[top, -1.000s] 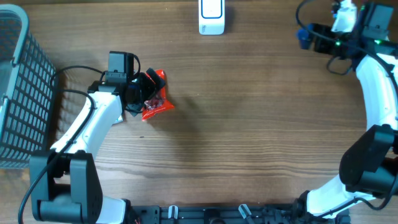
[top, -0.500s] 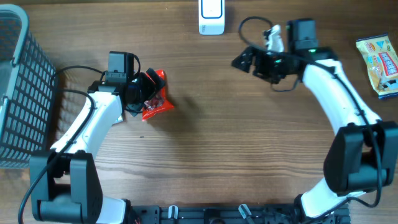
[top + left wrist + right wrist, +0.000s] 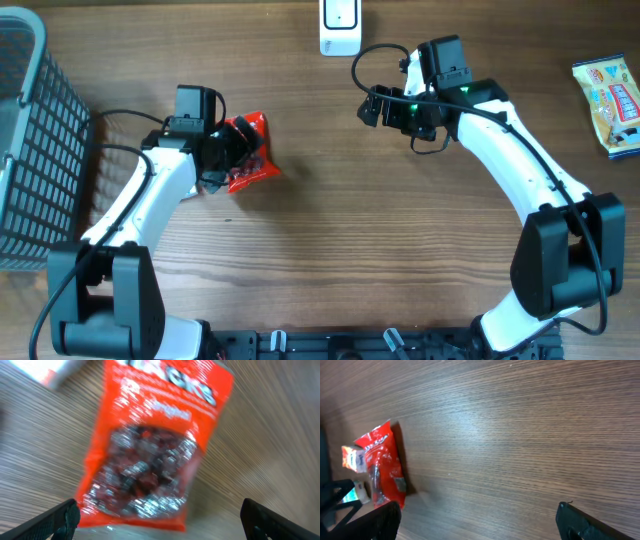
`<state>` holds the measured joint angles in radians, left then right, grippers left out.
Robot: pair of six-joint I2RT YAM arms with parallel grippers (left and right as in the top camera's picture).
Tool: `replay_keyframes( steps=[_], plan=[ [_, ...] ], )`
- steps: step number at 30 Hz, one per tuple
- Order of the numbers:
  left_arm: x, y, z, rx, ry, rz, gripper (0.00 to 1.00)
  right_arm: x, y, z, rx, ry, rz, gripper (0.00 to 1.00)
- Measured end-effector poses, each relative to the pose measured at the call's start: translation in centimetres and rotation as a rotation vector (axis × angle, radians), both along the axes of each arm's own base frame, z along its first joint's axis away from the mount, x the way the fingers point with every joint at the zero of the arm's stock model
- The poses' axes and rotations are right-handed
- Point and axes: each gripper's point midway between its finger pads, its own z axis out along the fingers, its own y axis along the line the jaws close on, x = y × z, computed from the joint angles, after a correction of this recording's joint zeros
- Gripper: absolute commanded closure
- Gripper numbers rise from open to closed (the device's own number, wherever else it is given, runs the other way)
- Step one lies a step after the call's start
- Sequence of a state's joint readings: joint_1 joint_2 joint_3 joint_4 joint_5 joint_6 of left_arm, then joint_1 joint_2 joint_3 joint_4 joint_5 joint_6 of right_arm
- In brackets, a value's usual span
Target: Scan the item barcode
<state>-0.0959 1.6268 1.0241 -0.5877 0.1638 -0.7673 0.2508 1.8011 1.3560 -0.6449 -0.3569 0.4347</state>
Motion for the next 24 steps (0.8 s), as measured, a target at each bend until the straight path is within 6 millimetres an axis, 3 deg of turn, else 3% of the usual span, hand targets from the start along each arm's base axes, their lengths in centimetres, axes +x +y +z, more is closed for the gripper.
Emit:
replay_keyframes(
  steps=[7,13,16,19,24],
  plan=[
    [0.0,2.7,-1.1,0.095,0.027,0.062,0.0,0.1,-0.1,0.0,-0.005,0.0,-0.007,0.0],
    [1.5,2.3,-3.7,0.108,0.023,0.048,0.01,0.1,-0.2,0.0,-0.007,0.0,-0.011,0.0],
    [2.7,1.4,-4.8,0.077,-0.007,0.001,0.08,0.1,-0.2,0.0,-0.007,0.0,-0.011,0.0],
    [3.9,-0.3,-4.3,0.004,-0.07,-0.079,0.17,0.1,-0.2,0.0,-0.007,-0.001,-0.011,0.0],
    [3.2,-4.0,-4.3,-0.088,-0.089,-0.27,0.28,0.1,-0.2,0.0,-0.007,-0.001,-0.011,0.0]
  ],
)
